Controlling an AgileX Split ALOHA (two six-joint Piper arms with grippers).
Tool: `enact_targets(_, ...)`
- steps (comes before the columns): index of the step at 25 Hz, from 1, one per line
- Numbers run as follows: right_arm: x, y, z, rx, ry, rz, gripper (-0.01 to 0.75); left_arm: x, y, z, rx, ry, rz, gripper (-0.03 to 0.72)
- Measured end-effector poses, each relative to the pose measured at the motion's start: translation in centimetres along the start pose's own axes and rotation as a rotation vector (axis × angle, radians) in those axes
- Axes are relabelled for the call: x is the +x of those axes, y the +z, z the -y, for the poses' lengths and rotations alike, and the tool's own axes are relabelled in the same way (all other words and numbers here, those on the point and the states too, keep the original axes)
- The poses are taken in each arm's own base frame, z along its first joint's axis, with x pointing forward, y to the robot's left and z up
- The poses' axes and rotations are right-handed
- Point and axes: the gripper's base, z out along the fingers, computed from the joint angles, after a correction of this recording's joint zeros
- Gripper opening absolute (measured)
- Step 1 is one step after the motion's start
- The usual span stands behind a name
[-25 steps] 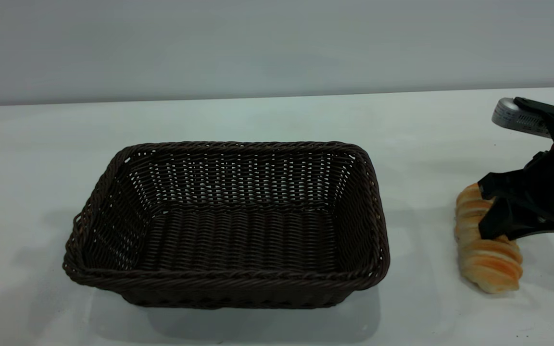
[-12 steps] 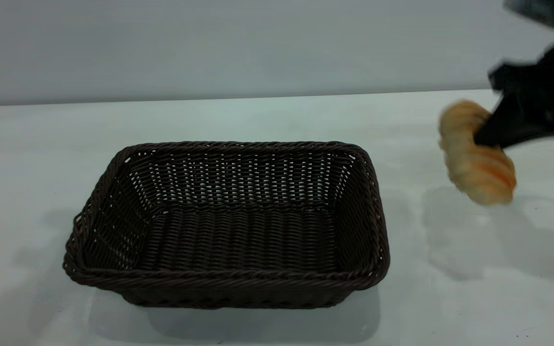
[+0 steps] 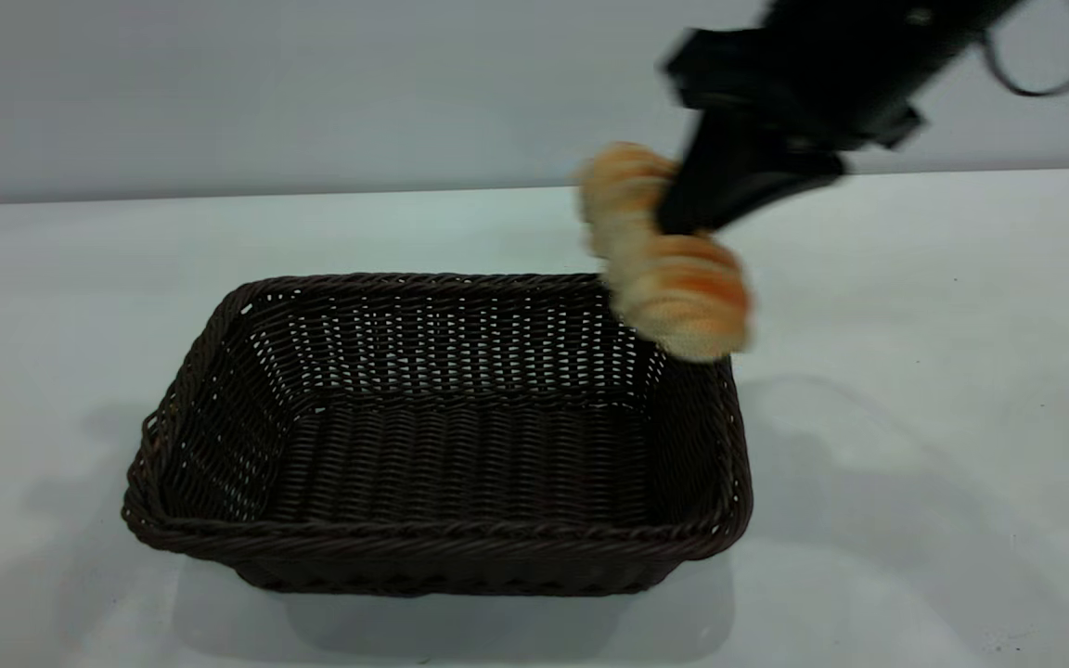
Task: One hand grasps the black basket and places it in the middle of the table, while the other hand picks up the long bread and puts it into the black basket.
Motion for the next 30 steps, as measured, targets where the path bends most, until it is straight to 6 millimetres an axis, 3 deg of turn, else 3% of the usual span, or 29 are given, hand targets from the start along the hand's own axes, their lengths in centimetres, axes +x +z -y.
enact_targets(3, 0.0, 1.5, -1.2, -0.015, -0.009, -0.013, 0.039, 0.0, 0.0, 0.0, 0.005, -0.005, -0.003, 0.55)
enact_targets(6, 0.6, 3.0, -0.9, -0.019, 0.011, -0.05, 0.085, 0.1, 0.0, 0.0, 0.005, -0.005, -0.006, 0.55)
enact_targets(13, 0.6, 3.6, -0.5, -0.009, 0.015, -0.049, 0.336, 0.2, 0.0, 0.0, 0.002, -0.005, -0.019, 0.55)
enact_targets(16, 0.8, 3.0, -0.4, 0.001, -0.012, -0.087, 0.392, 0.3, 0.0, -0.1, -0.009, 0.0, -0.037, 0.55)
enact_targets(20, 0.7, 0.0, 1.8, 0.086, 0.025, -0.138, 0.398, 0.6, -0.6, -0.3, -0.028, 0.014, -0.05, 0.55)
enact_targets(26, 1.4, -8.1, 7.6, 0.365, 0.141, -0.194, 0.396, 1.4, -3.7, -1.3, -0.111, 0.073, -0.045, 0.55)
enact_targets(30, 2.4, -13.5, 8.6, 0.481, 0.189, -0.206, 0.396, 2.5, -6.0, -2.1, -0.186, 0.091, -0.11, 0.55)
